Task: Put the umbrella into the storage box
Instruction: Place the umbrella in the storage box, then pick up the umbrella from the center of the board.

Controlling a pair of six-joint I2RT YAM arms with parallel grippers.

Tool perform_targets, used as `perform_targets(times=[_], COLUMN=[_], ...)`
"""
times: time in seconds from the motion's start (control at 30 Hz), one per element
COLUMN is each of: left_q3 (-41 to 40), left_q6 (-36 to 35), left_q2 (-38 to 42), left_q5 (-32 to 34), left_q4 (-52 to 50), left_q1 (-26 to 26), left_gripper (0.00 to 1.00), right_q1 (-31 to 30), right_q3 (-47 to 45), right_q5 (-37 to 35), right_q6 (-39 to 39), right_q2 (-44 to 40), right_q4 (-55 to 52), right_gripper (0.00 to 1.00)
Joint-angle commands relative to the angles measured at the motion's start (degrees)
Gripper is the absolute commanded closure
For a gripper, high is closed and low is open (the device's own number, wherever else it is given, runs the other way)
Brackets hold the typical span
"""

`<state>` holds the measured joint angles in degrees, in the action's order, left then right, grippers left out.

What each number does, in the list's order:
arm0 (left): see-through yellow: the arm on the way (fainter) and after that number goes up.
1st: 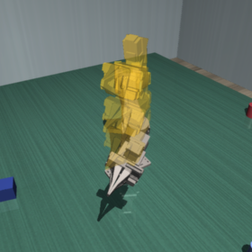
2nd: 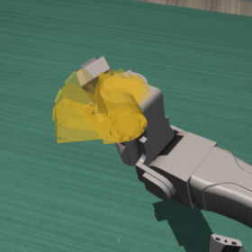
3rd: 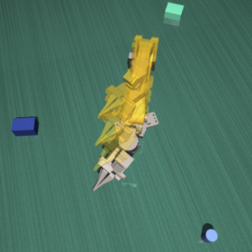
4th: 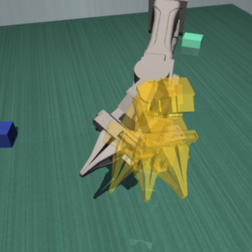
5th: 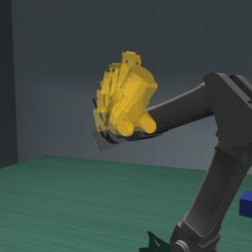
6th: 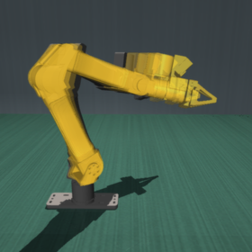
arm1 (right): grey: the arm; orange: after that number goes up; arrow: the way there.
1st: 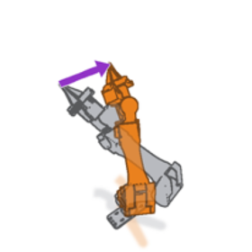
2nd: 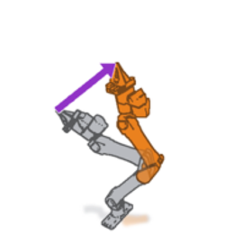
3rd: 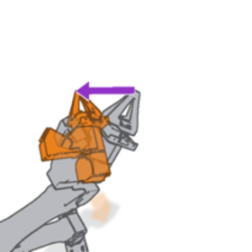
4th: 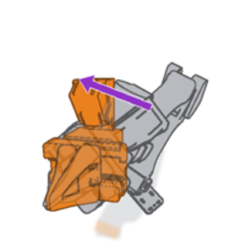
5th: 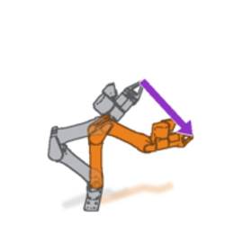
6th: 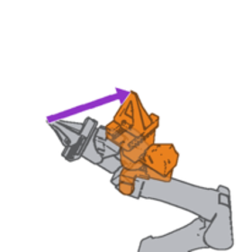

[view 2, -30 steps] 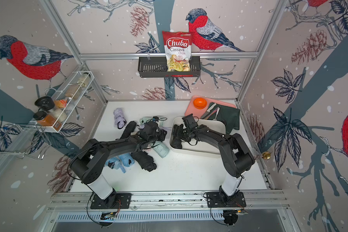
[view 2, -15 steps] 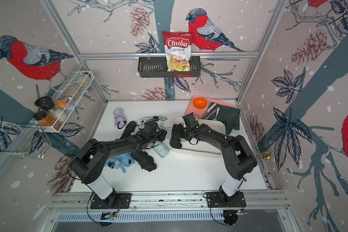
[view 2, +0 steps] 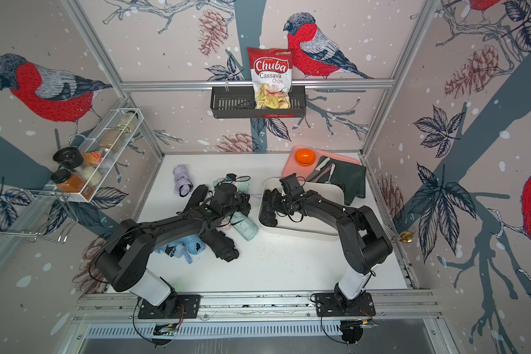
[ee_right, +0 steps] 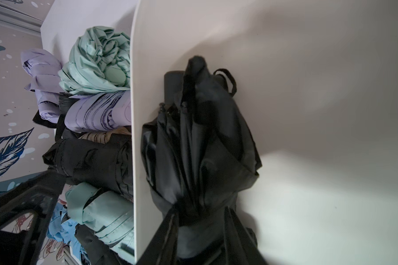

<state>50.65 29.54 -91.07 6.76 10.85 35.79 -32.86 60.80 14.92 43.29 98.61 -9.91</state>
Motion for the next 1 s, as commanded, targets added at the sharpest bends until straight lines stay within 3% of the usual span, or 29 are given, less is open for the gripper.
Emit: perform_targets(times=[0.0,0.2,0.37,0.53,0.73,0.97], left_q3=[-0.8,-3.5,-7.1,-11.1,-15.1,-16.5], left_q6=[0.2,1.6,4.0,5.9,5.3,5.4], left_q2=[1.3,5.0,10.9,18.7,26.6,29.6], left_q5=[2.5,4.5,7.6,12.9,19.3,21.0], left_q4=[-1.5,-2.2,-2.7,-3.4,-3.0,-4.5], left_q1=[-0.8,-2.8,-5.1,-7.5,-8.8,-9.8], left_gripper=[0.66,0.66,0.56,0.42,0.21,0.18], right_q1=[-0.1,0.1,-0.5,-4.8,-12.7,-16.5], right_q3=[-0.3,-0.2,1.9,6.4,13.9,21.3], right_q5=[2.3,1.9,-1.8,-5.1,-0.7,0.0], right_q6=[-0.1,-1.0,-5.8,-15.6,-30.7,-42.5], right_q2=[0.8,-0.4,-4.1,-7.6,-5.2,4.1], right_q4=[2.8,2.5,-2.0,-6.4,-10.9,-17.0], right_gripper=[0.65,0.64,0.50,0.37,0.29,0.26])
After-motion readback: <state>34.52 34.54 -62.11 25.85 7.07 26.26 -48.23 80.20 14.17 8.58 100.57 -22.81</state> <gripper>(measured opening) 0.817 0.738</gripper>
